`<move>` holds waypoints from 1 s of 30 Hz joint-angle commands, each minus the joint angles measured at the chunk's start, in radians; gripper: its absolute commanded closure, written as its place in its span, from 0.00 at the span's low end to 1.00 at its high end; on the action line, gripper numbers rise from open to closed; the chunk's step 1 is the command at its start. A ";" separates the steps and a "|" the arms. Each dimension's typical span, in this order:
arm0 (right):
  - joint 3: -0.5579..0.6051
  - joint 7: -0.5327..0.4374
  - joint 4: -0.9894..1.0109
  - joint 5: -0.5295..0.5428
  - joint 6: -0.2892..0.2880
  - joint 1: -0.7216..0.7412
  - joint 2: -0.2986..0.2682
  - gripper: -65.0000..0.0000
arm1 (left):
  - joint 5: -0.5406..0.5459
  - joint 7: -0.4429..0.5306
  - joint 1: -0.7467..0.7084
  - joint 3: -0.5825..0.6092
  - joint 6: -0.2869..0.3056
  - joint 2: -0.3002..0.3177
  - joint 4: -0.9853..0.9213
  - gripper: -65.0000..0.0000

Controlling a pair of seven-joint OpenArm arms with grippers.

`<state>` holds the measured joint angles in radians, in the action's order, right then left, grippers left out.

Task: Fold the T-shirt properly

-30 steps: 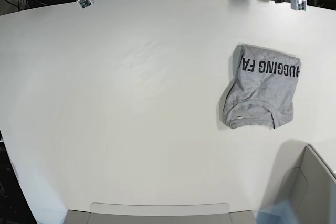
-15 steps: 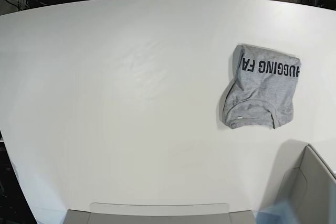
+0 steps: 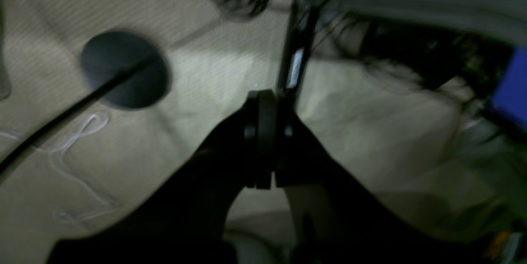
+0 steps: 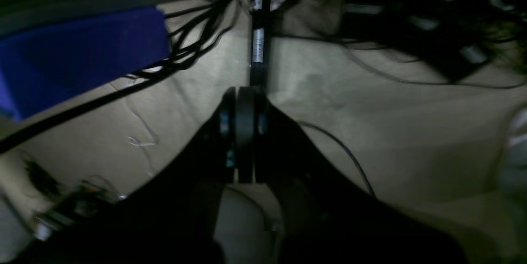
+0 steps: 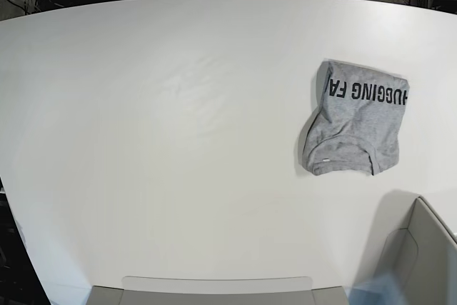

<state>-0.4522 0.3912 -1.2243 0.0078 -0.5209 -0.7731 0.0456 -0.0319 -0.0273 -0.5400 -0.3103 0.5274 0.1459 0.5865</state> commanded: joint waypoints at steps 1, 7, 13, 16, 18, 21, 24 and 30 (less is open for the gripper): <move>-0.021 -0.030 0.036 0.004 -0.005 0.002 -0.019 1.00 | -0.016 0.030 0.022 0.000 0.006 0.014 -0.072 1.00; -0.089 -0.146 0.378 -0.030 -0.005 0.155 -0.092 1.00 | -0.082 0.177 0.238 0.000 -0.002 0.045 -0.498 1.00; -0.173 -0.334 0.792 -0.159 -0.003 0.335 -0.207 1.00 | -0.081 0.255 0.341 0.001 -0.134 0.047 -0.587 1.00; -0.219 -0.403 0.983 -0.226 -0.003 0.415 -0.280 1.00 | -0.084 0.255 0.354 0.003 -0.284 0.042 -0.587 1.00; -0.239 -0.461 1.076 -0.259 -0.002 0.450 -0.316 1.00 | -0.084 0.255 0.354 0.027 -0.344 0.042 -0.587 1.00; -0.244 -0.516 1.135 -0.274 0.014 0.475 -0.342 1.00 | -0.081 0.255 0.354 0.095 -0.385 0.042 -0.587 1.00; -0.241 -0.516 1.132 -0.280 0.112 0.485 -0.342 1.00 | -0.078 0.255 0.350 0.107 -0.393 0.042 -0.587 1.00; -0.239 -0.516 1.135 -0.406 0.236 0.521 -0.329 1.00 | -0.076 0.255 0.352 0.107 -0.393 0.025 -0.587 1.00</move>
<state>-0.6907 -0.1215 -0.0898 -0.3985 -0.2848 -0.2489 -0.2737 -0.1116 0.2192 -0.1802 -0.2050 0.1360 0.1692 0.0013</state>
